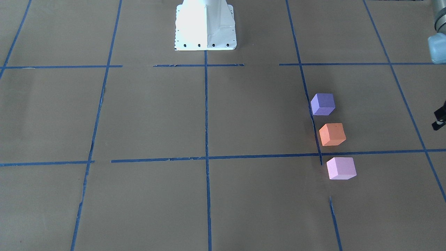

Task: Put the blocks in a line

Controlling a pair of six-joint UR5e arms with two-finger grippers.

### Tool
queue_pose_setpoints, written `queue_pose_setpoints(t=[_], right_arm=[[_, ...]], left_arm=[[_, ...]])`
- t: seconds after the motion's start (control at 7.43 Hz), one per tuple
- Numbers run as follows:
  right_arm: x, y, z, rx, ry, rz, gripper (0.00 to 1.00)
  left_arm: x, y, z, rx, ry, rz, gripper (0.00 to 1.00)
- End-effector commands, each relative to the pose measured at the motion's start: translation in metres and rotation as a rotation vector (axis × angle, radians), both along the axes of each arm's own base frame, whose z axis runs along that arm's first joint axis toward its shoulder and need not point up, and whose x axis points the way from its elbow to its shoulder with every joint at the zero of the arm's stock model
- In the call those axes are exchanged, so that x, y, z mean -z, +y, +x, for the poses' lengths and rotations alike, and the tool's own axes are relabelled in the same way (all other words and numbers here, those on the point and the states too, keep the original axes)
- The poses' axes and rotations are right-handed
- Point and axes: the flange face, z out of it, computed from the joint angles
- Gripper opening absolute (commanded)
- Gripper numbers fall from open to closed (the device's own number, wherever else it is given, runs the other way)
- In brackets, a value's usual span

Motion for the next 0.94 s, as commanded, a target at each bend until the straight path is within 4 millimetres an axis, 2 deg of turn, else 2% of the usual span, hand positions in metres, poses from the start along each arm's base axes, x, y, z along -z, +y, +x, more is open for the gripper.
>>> queue_pose_setpoints(t=[0.0, 0.13, 0.4, 0.54, 0.81], right_arm=[[0.0, 0.0, 0.0, 0.0, 0.0, -0.001, 1.0], [0.0, 0.0, 0.0, 0.0, 0.0, 0.0, 1.0], [0.0, 0.0, 0.0, -0.001, 0.0, -0.002, 1.0], [0.0, 0.0, 0.0, 0.0, 0.0, -0.001, 1.0], [0.0, 0.0, 0.0, 0.0, 0.0, 0.0, 1.0]], left_arm=[[-0.042, 0.008, -0.064, 0.013, 0.013, -0.038, 0.99], [-0.048, 0.012, -0.068, -0.015, 0.002, -0.088, 0.99], [-0.056, 0.018, -0.073, -0.151, -0.05, -0.015, 0.99], [-0.049, 0.021, -0.073, -0.153, -0.057, 0.006, 1.0], [-0.053, 0.024, -0.073, -0.156, -0.045, 0.008, 1.0]])
